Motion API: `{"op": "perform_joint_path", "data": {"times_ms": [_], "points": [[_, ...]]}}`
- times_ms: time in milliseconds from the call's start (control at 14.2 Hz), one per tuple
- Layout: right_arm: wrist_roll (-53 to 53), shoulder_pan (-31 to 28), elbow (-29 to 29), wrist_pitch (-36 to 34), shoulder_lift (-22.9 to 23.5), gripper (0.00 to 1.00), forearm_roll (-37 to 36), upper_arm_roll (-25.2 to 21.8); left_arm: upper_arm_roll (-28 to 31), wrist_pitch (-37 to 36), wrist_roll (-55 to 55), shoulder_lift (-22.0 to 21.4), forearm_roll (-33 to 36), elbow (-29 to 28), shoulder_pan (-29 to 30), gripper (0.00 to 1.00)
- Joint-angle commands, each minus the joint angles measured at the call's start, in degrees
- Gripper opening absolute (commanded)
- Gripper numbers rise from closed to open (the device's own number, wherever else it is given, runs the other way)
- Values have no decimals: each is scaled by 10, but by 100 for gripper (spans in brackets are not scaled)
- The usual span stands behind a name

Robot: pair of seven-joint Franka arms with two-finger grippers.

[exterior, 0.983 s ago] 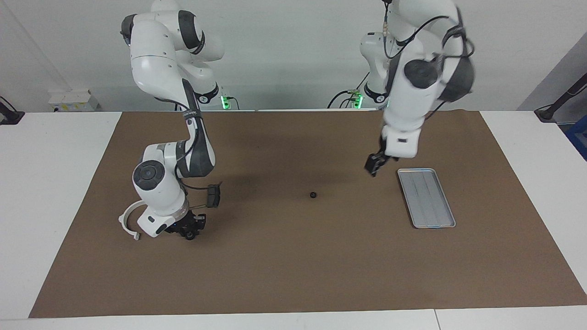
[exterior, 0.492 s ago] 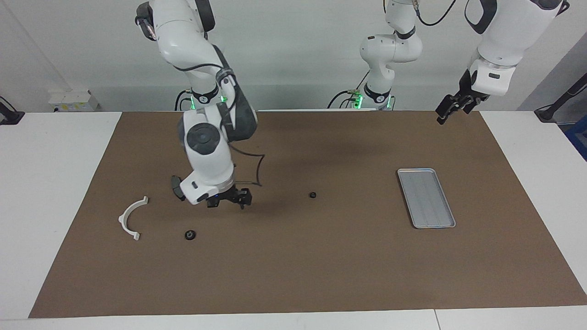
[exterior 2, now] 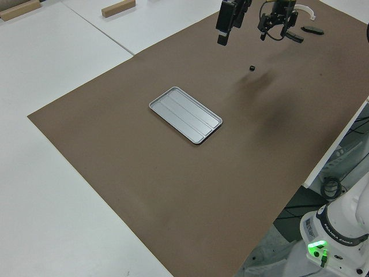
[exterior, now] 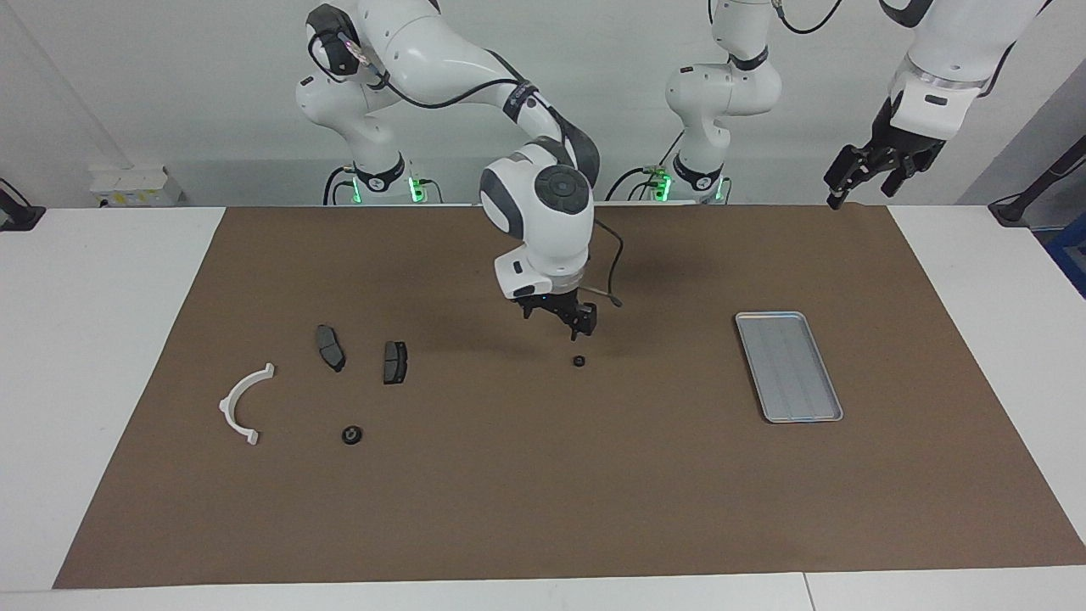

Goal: Place bearing gear from tray to pile

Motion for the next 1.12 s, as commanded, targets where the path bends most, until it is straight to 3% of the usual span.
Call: {"op": "perform_joint_path", "data": {"times_ms": [0,351,843,1054], "points": [[25,13,25,38,48,100,0,-3,-6,-1,15,22,0,20,11,100],[32,21,24,95,71,100,-17,-3,-24,-71,34,60,3,97,6,100],[33,16,12,130,90,99,-22,-3,-28,-52,56,51,-3,64,-1,100],[32,17,8,130,93,91,-22,-3,-28,-65,55,54,-3,69,0,100]]}}
